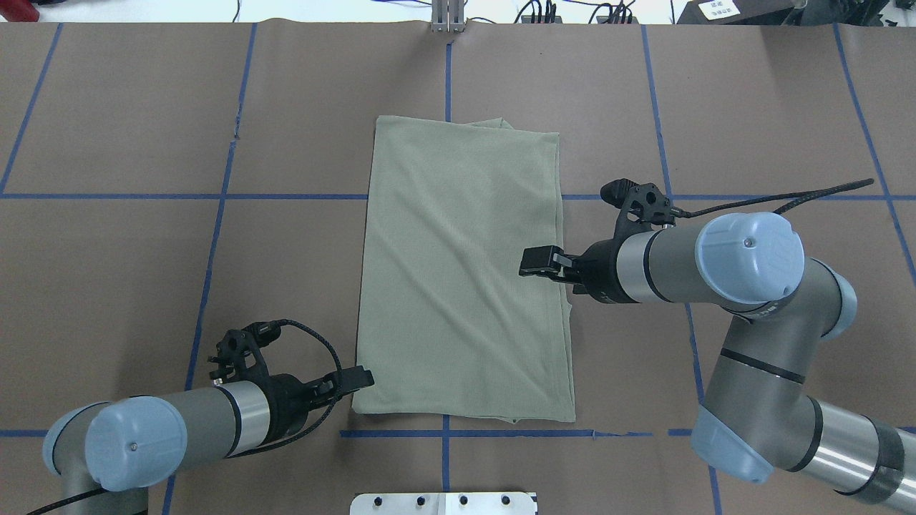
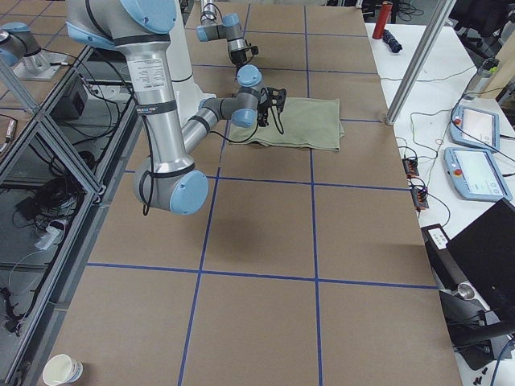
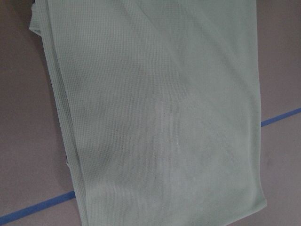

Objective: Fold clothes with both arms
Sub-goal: 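Move the left gripper to the shirt's near corner while the right gripper hovers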

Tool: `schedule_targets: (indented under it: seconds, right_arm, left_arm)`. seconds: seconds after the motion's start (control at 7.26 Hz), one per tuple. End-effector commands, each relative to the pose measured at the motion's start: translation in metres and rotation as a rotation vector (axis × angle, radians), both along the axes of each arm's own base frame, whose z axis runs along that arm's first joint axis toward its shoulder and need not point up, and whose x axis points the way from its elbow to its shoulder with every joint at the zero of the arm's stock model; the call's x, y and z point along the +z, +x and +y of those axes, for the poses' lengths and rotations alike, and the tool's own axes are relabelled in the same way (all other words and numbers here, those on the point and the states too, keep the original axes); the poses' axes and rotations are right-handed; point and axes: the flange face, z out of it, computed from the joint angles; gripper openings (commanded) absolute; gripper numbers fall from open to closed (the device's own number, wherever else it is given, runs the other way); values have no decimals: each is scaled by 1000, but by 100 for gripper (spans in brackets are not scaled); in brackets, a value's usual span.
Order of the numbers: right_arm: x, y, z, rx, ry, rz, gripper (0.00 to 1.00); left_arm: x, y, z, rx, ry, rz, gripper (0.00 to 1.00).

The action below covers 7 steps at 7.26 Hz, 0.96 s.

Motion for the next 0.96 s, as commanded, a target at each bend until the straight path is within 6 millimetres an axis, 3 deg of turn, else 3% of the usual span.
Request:
schedule_targets:
  seconds: [0.0,0.28,0.83]
  right_arm:
    - [0,0,0,0,0,-2,100]
    - [0,0,0,0,1,-3,100]
    - [-2,1,1,0,2,-6,100]
  left_arm:
    - [-4,25,6,-38,3,-1,94]
    - [-6,32,5,-42,4,1,87]
    - [-3,35,7,-35,5,-7,87]
